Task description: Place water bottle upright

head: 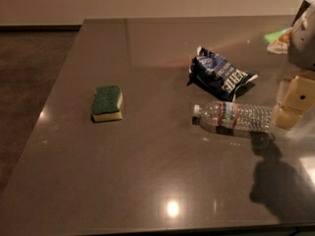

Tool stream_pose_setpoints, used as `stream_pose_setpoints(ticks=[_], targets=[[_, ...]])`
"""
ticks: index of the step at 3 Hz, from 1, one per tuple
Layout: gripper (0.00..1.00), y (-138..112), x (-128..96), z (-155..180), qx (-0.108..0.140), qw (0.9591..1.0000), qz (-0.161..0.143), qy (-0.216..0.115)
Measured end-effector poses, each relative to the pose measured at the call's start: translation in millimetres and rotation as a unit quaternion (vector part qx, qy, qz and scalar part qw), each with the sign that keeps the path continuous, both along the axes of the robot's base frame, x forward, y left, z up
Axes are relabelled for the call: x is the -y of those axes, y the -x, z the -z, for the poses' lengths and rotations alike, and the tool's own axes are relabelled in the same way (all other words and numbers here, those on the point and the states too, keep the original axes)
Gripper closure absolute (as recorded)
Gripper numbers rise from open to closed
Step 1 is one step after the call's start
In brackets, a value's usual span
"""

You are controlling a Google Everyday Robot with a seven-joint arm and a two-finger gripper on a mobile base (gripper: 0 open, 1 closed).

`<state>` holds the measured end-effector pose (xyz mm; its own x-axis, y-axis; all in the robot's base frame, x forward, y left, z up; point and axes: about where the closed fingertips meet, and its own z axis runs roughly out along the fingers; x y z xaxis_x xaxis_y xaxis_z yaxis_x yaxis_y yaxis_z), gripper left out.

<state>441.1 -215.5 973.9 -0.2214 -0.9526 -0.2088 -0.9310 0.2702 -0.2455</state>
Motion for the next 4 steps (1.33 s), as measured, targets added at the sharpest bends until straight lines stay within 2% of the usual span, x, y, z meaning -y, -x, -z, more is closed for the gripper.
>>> stream_pose_setpoints(ticks=[2,4], targets=[[0.0,-26,-11,29,-0.019,0.9998,-0.01,-0.007],[0.0,-50,-22,80,-0.059,0.9977,-0.031,-0.014]])
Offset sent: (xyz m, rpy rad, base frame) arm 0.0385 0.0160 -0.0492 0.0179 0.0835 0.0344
